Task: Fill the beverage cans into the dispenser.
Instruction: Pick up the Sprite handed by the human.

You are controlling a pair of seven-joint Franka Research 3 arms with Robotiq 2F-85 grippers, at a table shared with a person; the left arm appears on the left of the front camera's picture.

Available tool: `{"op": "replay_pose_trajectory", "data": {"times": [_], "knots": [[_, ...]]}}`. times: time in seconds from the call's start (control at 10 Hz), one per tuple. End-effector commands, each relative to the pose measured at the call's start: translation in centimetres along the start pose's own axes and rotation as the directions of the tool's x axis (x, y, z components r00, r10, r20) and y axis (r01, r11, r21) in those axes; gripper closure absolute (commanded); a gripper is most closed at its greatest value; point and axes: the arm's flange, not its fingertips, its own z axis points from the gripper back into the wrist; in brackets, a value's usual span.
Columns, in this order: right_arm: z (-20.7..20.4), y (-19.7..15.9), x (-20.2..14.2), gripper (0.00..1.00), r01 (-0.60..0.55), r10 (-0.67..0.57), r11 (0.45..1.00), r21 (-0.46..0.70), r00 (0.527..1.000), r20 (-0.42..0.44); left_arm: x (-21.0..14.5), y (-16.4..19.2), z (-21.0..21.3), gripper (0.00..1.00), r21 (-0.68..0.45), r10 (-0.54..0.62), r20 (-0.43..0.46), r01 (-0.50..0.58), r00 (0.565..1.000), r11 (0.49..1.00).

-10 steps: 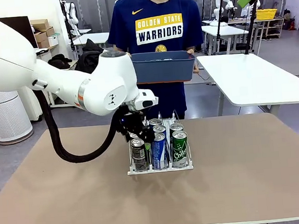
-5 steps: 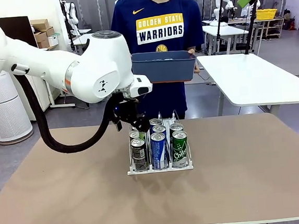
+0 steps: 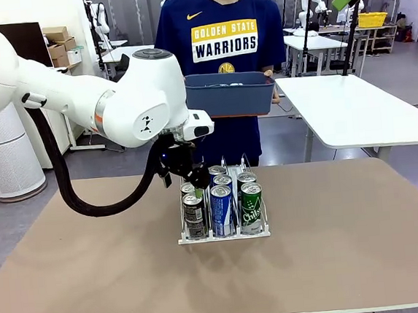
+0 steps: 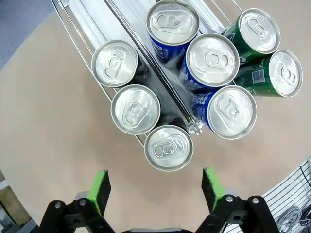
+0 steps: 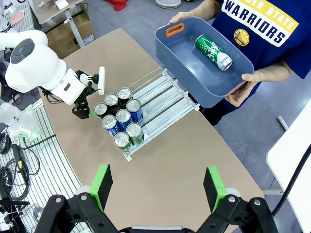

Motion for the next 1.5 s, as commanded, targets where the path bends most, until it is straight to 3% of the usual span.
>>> {"op": "replay_pose_trajectory", "data": {"times": [0.0, 0.3, 0.4, 0.5, 0.7, 1.1, 1.4], "knots": [[0.0, 0.2, -0.1, 0.0, 0.002, -0.002, 1.0, 0.004, 1.0, 0.003, 0.1, 0.2, 0.1, 0.0, -0.005, -0.007, 0.003, 0.007, 1.0, 1.0], [0.0, 0.2, -0.1, 0.0, 0.002, -0.002, 1.0, 0.004, 1.0, 0.003, 0.0, 0.0, 0.0, 0.0, 0.0, 0.0, 0.001, 0.0, 1.0, 1.0], [0.0, 0.2, -0.1, 0.0, 0.002, -0.002, 1.0, 0.004, 1.0, 0.003, -0.5, 1.3, 1.9, 0.0, -0.112, -0.11, 0.038, 0.114, 0.993, 0.987], [0.0, 0.2, -0.1, 0.0, 0.002, -0.002, 1.0, 0.004, 1.0, 0.003, -1.2, 2.4, 4.4, 0.0, -0.095, -0.136, 0.043, 0.139, 0.99, 0.986], [0.0, 0.2, -0.1, 0.0, 0.002, -0.002, 1.0, 0.004, 1.0, 0.003, -2.2, 7.7, 10.2, 0.0, -0.057, -0.147, 0.135, 0.156, 0.98, 0.986], [0.0, 0.2, -0.1, 0.0, 0.002, -0.002, 1.0, 0.004, 1.0, 0.003, -3.8, 14.3, 22.3, 0.0, -0.095, -0.273, 0.382, 0.332, 0.883, 0.939], [0.0, 0.2, -0.1, 0.0, 0.002, -0.002, 1.0, 0.004, 1.0, 0.003, -4.4, 15.1, 28.3, 0.0, -0.064, -0.291, 0.475, 0.362, 0.83, 0.93]]}}
